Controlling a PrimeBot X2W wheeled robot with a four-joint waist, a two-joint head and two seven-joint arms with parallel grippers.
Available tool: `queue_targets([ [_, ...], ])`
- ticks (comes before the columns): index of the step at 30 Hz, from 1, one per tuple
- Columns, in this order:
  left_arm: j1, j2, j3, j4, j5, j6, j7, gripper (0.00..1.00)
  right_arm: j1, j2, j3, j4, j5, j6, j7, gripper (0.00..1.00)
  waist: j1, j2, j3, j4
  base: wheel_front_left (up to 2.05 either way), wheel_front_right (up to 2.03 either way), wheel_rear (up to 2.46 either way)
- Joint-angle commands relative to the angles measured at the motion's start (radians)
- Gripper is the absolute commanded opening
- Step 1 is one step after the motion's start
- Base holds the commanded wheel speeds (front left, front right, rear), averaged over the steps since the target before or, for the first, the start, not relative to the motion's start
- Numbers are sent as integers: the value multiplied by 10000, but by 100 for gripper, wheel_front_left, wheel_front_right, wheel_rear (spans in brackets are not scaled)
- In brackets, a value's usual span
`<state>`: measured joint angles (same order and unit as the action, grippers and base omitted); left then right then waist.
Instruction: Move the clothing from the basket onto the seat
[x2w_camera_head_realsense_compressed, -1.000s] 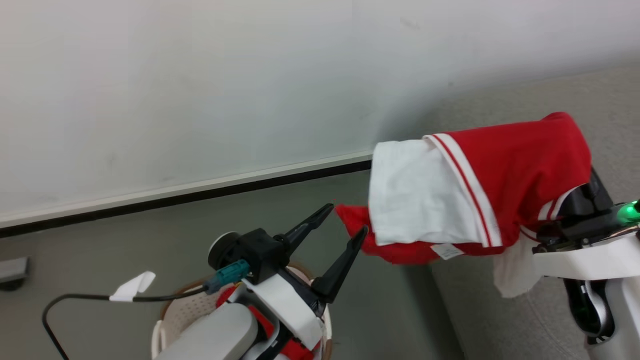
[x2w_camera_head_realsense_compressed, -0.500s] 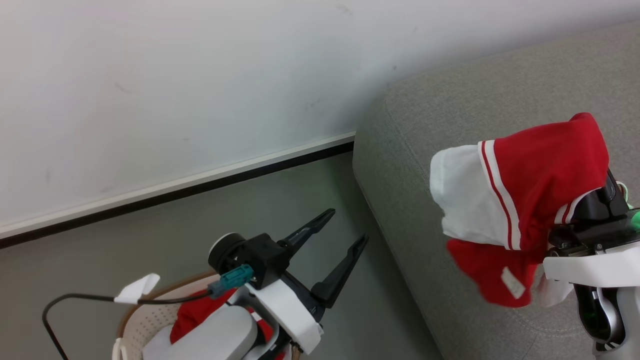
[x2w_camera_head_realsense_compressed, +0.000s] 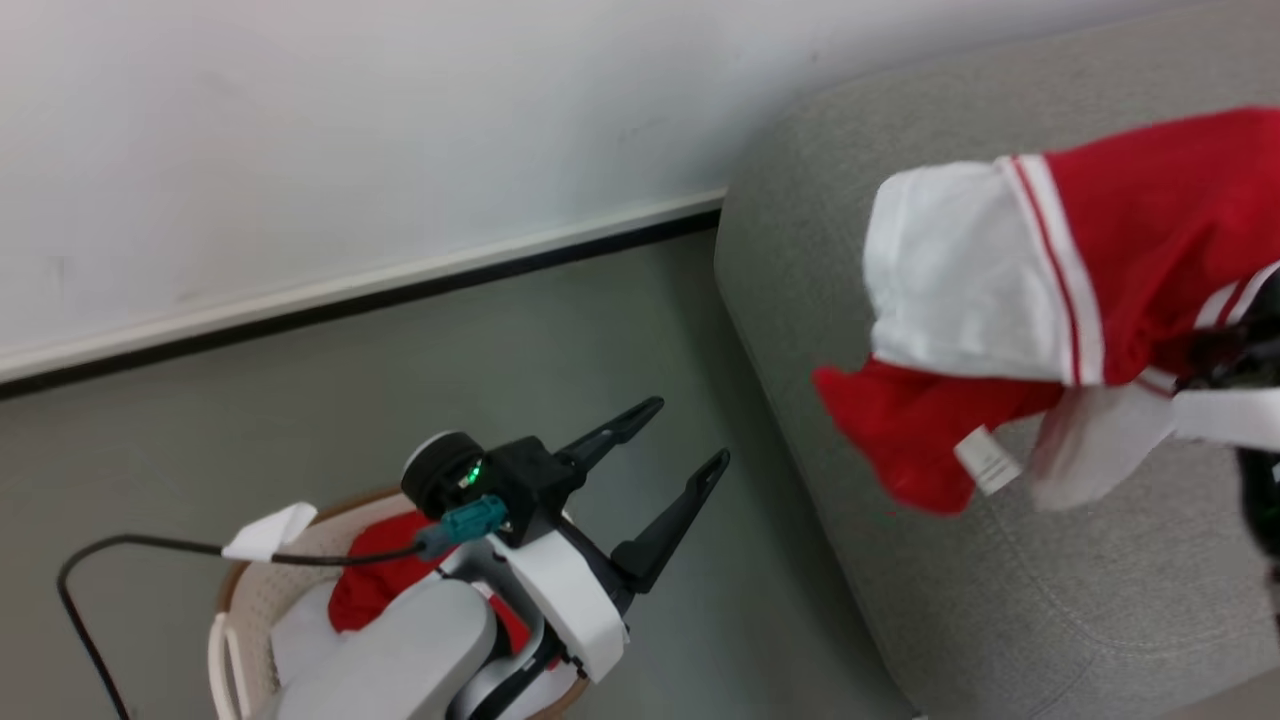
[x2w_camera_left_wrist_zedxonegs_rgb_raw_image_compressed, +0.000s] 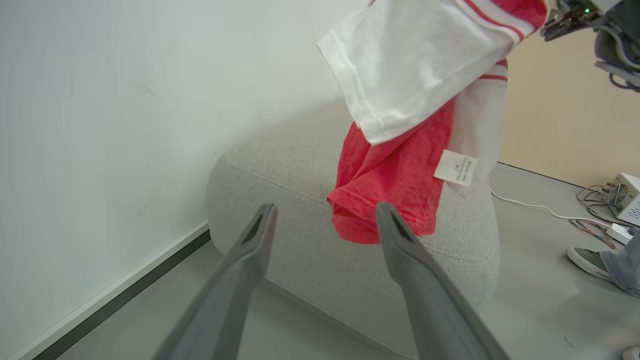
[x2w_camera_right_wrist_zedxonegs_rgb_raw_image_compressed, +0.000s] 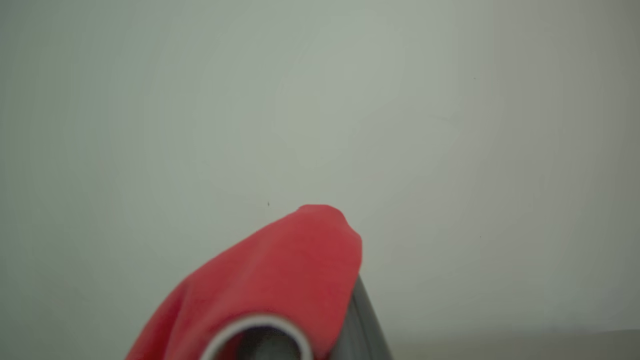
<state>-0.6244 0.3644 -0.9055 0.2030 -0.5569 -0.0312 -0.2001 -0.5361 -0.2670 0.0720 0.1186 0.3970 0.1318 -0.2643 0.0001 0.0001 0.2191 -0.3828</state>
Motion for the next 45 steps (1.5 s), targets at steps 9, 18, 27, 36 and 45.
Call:
queue_targets([
  [9,-671,380,-66,-403,325,-171,383,100,-1958,-1263,-1019,649,127,-23,-1,0,-1,-1,1598,771,0,0,0],
  [18,-1273,528,-181,-700,607,-304,567,100,-3508,-2758,-1880,1914,734,-22,233,0,-1,-1,2833,1348,0,0,0],
  [27,-1568,623,-183,-766,673,-362,526,100,-3873,-3450,-2695,3459,-142,-23,432,0,-1,-1,3778,1956,0,0,0],
  [36,-1716,538,-207,-609,621,-380,343,100,-3686,-3221,-2109,5836,-487,-23,1805,0,-1,-1,4145,2304,0,0,0],
  [45,-1731,428,-223,-310,462,-418,107,100,-3843,-3396,-1415,7371,-794,-23,3472,0,-1,-1,4075,2560,0,0,0],
])
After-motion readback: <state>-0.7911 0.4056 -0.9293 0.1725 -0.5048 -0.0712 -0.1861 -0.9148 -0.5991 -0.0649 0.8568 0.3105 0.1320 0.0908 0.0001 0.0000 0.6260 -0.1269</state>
